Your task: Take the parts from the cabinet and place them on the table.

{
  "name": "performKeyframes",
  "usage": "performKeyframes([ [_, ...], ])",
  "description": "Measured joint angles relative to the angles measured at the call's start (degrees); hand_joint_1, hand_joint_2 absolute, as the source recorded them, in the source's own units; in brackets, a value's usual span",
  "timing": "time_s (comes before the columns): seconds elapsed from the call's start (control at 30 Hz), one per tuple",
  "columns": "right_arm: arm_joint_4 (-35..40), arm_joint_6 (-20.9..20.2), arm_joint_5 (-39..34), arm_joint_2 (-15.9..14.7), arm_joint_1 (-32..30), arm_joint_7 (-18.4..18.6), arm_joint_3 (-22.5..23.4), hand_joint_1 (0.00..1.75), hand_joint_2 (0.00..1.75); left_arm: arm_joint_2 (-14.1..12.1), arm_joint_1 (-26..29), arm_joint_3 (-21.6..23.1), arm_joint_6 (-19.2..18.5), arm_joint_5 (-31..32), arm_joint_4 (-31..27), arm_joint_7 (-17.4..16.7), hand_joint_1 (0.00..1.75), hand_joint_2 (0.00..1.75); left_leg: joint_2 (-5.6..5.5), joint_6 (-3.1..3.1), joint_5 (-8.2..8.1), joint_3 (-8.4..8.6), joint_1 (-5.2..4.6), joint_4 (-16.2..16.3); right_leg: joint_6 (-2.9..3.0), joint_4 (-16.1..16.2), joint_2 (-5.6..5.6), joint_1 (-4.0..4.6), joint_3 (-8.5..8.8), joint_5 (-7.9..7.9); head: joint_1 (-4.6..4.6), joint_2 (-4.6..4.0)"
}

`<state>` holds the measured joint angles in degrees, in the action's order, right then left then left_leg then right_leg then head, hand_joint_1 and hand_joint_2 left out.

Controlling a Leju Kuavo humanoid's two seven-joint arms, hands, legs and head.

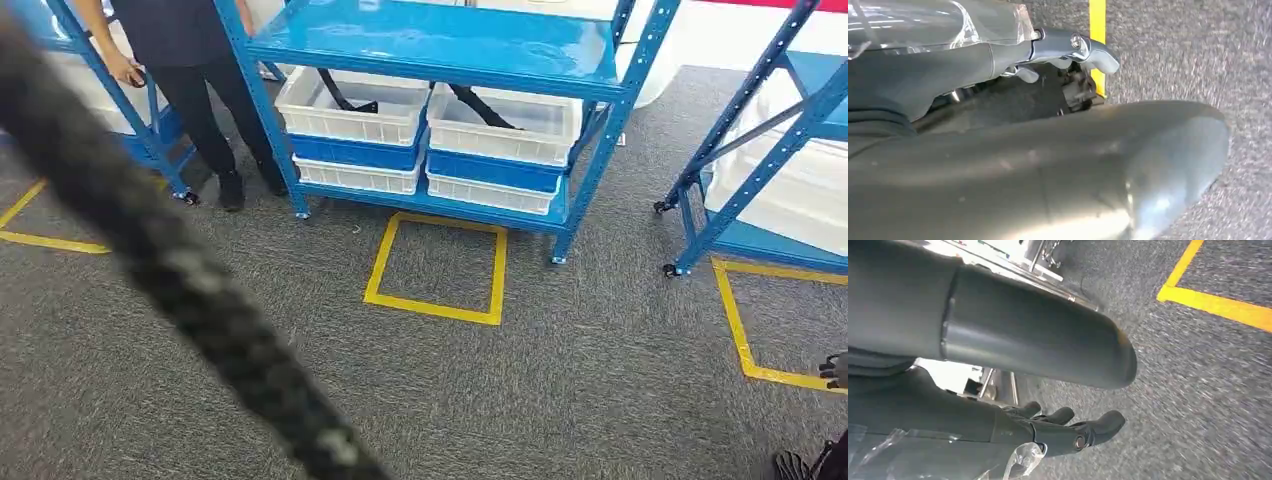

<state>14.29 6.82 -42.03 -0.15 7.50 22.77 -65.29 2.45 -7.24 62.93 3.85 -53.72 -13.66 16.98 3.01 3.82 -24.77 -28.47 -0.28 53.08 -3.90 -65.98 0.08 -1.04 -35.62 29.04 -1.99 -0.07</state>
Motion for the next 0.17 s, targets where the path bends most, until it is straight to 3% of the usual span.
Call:
performKeyframes([
  [0.03,0.0,0.0,0.0,0.0,0.0,0.0,0.0,0.00,0.00,0.0,-0.1,0.1,0.0,0.0,0.0,0.0,0.00,0.00,0.53,-0.23,-0.08,0.10,0.10,0.1,-0.01,6.4,-0.92,-0.04,3.68,-2.38,0.00,0.00],
  [0.07,0.0,0.0,0.0,0.0,0.0,0.0,-0.1,0.00,0.00,0.0,-0.1,0.1,0.0,0.0,0.0,0.0,0.00,0.00,0.92,-0.57,-0.19,0.20,-0.05,0.2,-0.02,10.4,-2.60,-0.04,5.96,-2.87,0.02,0.00],
  [0.1,0.0,0.1,0.1,0.0,0.2,0.0,-0.2,0.00,0.00,0.0,-0.2,0.1,0.0,0.0,0.0,0.0,0.00,0.00,1.18,-1.05,-0.49,-0.02,-0.50,0.5,0.63,11.1,-2.27,0.37,5.94,-2.87,0.00,0.00],
  [0.13,0.0,0.2,0.0,0.1,0.2,0.0,-0.2,0.00,0.00,0.0,-0.2,0.2,0.0,0.0,0.0,0.0,0.00,0.00,1.55,-1.24,-0.43,0.00,-0.51,0.4,1.21,11.0,-1.76,0.24,5.74,-2.99,-0.04,0.02],
  [0.17,0.0,0.2,0.1,0.0,0.0,0.0,-0.2,0.00,0.00,0.0,-0.2,0.2,0.1,-0.1,0.0,0.0,0.00,0.00,1.75,-1.43,-0.41,0.15,-0.45,0.4,1.49,10.9,-1.49,0.42,5.56,-2.98,-0.02,0.00],
])
